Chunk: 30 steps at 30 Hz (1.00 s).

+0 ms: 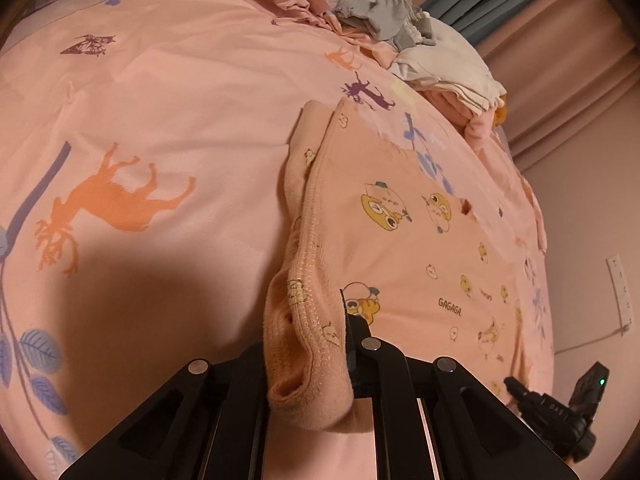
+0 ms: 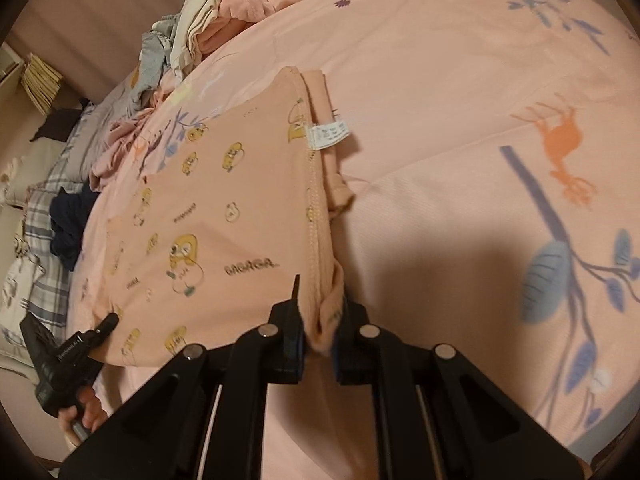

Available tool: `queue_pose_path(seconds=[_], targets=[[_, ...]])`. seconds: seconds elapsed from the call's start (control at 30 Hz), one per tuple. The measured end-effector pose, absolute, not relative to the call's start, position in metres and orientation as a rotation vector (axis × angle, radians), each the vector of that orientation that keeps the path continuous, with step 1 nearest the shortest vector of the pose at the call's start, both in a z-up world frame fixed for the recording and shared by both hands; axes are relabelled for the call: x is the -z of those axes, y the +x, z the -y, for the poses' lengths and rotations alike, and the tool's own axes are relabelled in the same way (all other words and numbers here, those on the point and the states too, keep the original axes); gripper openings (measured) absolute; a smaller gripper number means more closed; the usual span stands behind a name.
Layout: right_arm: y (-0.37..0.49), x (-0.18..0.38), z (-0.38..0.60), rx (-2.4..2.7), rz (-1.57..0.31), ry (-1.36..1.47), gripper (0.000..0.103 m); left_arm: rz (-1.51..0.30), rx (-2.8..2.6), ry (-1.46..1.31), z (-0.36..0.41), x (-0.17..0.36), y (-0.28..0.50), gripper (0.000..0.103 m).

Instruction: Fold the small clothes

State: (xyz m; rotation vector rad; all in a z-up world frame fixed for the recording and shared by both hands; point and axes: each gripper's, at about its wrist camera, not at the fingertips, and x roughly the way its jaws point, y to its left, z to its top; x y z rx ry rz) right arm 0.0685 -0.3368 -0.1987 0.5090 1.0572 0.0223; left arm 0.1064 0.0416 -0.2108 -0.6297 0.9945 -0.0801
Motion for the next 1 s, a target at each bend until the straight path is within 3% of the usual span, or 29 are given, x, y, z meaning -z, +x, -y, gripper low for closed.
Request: queue_pose_path(seconds=[0.3,0.43,0.57,0.63,0.67,1.0], targets=[[0.044,0.189,0.356,0.079,-1.073,0.481,0.014,-1.013,0.08,-0.683,-0.068,0.203,0.092,0.015],[0.035,0.177,0.359,0.211,-1.077,0.392,0.016,-0.932,-0.019,-0.629,-0.084,0.185,0.074,0.015],[0.038,0.167,0.354,0.149,-1.053,0.437,0.017,-0.974,0.116,-0.75,-0.089,0.186,0.068,0.015],[0.042,0.159,0.342,0.138,-1.033,0.411,0.017,-1.002,0.197,-0.825,-0.082,0.191,0.063,0.03],[0.046,0.155,0.334,0.123,-1.02,0.394,0.017,-1.0,0.215,-0.837,-0.078,0.192,0.061,0.042],[0.073,0.161,0.25,-0.122,-1.011,0.274,0.017,-1.08,0.248,-0.555,-0.014,0.195,0.047,0.043]])
